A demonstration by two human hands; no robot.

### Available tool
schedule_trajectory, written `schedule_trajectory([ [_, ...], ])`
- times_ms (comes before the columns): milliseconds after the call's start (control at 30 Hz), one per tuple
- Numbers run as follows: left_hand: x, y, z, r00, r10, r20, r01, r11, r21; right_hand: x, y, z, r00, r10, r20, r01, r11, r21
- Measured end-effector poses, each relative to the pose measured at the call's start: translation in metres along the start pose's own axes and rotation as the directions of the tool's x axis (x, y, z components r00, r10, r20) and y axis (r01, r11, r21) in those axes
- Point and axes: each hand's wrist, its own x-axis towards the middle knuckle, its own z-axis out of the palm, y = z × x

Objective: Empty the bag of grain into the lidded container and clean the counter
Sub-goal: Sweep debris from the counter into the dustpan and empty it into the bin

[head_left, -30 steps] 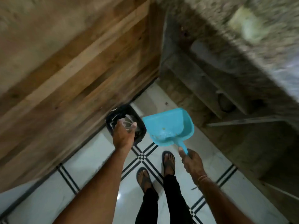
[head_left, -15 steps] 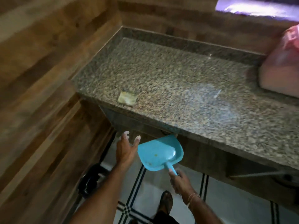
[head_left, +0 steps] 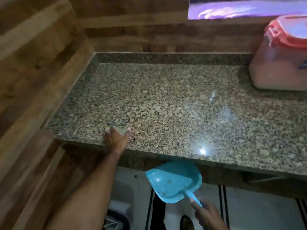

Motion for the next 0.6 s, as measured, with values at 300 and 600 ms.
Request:
schedule_trajectory([
  [300,-0.044,0.064,0.087,0.886,0.462,0.033,-0.455,0.856,0.244,0.0,0.005,-0.001,0.968,0.207,-0.144,-0.183,0.969,0.165],
  [600,-0.096,0.162,0.127,0.579,0.776,0.249,-0.765,0.623,-0.162,-0.01,0.005,-0.005,0.92,0.261,-0.292,-0.144,0.919,0.368],
])
